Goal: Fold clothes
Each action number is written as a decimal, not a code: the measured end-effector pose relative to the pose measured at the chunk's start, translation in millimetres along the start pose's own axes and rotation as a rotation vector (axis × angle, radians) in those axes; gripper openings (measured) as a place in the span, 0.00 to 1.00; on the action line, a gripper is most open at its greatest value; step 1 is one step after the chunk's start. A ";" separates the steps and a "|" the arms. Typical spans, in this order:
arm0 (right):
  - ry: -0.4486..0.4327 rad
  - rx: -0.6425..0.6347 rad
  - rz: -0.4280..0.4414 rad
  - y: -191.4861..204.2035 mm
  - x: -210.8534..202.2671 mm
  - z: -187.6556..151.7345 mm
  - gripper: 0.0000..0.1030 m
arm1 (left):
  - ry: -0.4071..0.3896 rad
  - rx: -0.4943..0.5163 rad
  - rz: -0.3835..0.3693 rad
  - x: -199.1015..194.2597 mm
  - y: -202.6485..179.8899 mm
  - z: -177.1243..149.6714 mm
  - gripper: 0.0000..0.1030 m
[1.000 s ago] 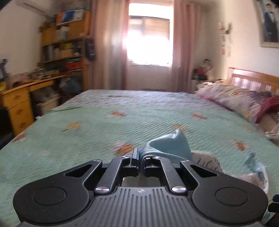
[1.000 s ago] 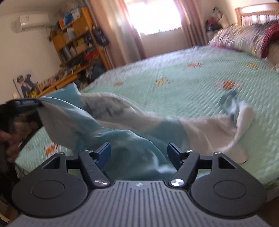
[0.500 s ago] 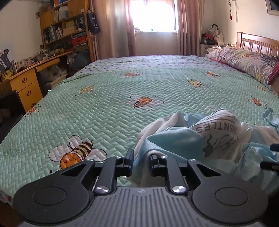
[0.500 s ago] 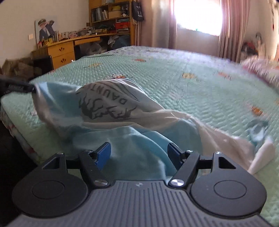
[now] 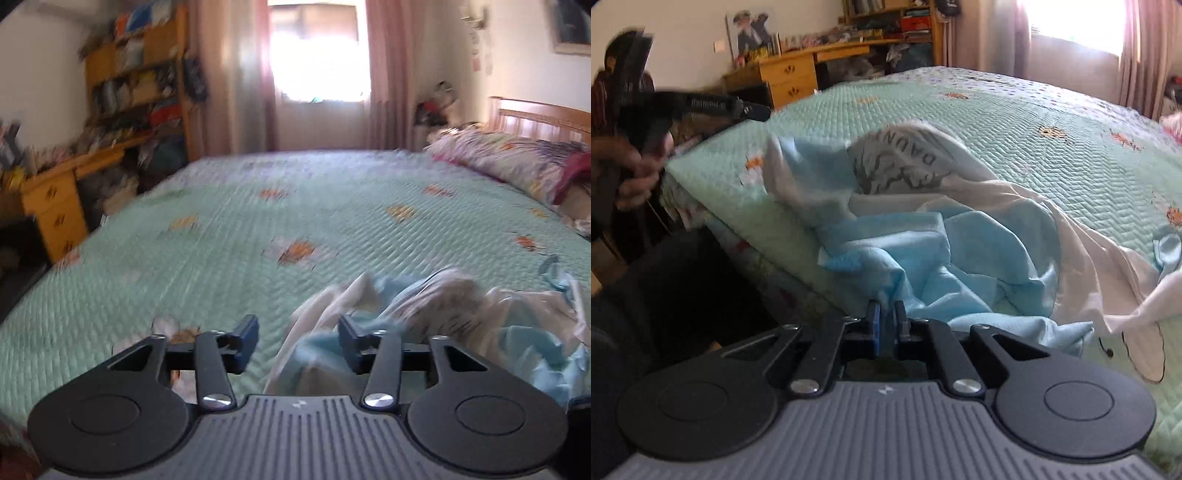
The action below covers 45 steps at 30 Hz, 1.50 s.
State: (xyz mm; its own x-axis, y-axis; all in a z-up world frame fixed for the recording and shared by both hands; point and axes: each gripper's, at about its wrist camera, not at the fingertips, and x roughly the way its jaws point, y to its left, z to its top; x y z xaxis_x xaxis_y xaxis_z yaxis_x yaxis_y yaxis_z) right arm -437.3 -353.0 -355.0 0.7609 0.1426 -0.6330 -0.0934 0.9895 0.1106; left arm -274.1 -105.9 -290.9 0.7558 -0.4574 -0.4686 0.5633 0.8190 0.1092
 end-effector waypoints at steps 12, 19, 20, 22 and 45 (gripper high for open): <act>-0.085 0.116 -0.075 -12.0 33.5 30.5 0.71 | 0.091 0.258 -0.092 14.8 -43.9 -20.5 0.74; 0.149 0.042 -0.108 -7.4 48.5 6.9 0.12 | 0.156 0.289 -0.098 34.3 -49.2 -37.6 0.75; 0.158 0.050 -0.124 -10.4 38.7 2.2 0.11 | 0.167 0.283 -0.097 38.1 -48.9 -39.3 0.75; 0.169 0.079 -0.130 -16.8 20.7 -4.9 0.11 | 0.174 0.283 -0.101 41.8 -50.2 -40.3 0.75; 0.038 0.445 -0.176 -39.3 26.5 6.0 0.04 | 0.174 0.291 -0.100 40.9 -51.3 -42.6 0.80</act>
